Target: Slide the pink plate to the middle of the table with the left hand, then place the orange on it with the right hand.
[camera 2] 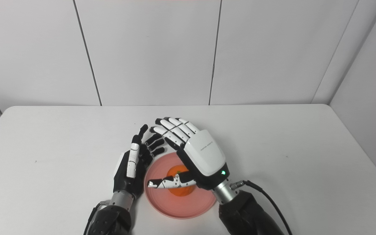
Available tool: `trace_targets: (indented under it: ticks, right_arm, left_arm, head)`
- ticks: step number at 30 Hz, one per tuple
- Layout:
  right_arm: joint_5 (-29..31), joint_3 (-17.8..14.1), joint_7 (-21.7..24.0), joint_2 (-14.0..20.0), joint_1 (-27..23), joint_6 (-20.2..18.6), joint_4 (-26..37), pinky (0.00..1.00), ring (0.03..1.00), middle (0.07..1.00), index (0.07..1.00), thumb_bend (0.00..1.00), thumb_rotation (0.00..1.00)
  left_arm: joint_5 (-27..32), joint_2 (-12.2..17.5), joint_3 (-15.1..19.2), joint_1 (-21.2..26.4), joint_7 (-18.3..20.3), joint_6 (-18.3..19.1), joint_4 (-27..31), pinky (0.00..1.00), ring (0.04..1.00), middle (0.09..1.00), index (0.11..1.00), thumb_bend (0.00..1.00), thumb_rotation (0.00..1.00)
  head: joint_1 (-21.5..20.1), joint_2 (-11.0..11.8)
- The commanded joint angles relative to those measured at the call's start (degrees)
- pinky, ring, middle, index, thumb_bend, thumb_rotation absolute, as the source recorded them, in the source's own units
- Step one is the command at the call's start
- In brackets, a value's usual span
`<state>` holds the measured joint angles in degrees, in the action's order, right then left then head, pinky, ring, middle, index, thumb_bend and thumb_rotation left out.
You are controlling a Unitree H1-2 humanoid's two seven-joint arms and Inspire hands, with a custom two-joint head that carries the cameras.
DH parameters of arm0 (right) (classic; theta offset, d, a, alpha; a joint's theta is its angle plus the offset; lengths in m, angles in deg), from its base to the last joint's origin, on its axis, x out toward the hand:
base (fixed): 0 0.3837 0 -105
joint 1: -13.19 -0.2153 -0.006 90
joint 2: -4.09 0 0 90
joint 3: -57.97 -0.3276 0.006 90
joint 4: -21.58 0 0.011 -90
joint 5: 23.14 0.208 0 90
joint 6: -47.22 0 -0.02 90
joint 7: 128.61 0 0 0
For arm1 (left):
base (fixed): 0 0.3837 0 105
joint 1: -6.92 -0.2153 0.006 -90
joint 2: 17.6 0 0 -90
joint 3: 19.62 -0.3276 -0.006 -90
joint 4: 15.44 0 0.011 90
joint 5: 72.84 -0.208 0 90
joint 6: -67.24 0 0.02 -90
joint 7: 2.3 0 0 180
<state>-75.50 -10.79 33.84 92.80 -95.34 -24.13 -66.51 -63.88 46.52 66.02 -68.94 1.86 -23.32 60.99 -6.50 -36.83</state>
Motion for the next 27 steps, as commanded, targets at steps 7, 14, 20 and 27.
trace_targets:
  ticks: [7, 14, 20, 27]
  right_arm:
    - [3.9, -7.1, -3.2, -3.0, -2.3, 0.6, 4.2, 0.97, 0.928, 0.919, 0.836, 0.87, 1.00]
    - [17.5, -13.8, -0.3, -7.1, -0.5, -3.0, 0.4, 0.85, 0.922, 0.934, 0.872, 0.86, 1.00]
    - [33.2, -19.5, 3.6, -11.2, 0.7, -7.5, -2.9, 0.96, 0.957, 0.954, 0.910, 0.86, 1.00]
    - [52.2, -27.9, 5.7, -16.4, 0.7, -14.3, -6.6, 0.99, 0.951, 0.952, 0.933, 0.86, 1.00]
  left_arm:
    - [0.4, -1.5, 1.2, -1.8, -2.3, 3.9, -1.8, 0.81, 0.853, 0.839, 0.947, 0.72, 0.91]
    - [-3.3, -1.2, 1.1, -1.2, -4.9, -1.5, -2.3, 0.89, 0.897, 0.881, 0.943, 0.73, 0.93]
    - [-7.4, -0.9, 0.9, -0.4, -9.1, -7.2, -3.7, 0.96, 0.959, 0.950, 0.953, 0.75, 0.95]
    - [-15.1, 1.1, 0.5, 2.3, -15.3, -14.2, -7.3, 1.00, 1.000, 1.000, 0.995, 0.71, 1.00]
  head:
    - [-0.2, 0.0]
    - [-0.1, 0.0]
    - [-0.1, -0.1]
    - [-0.1, -0.1]
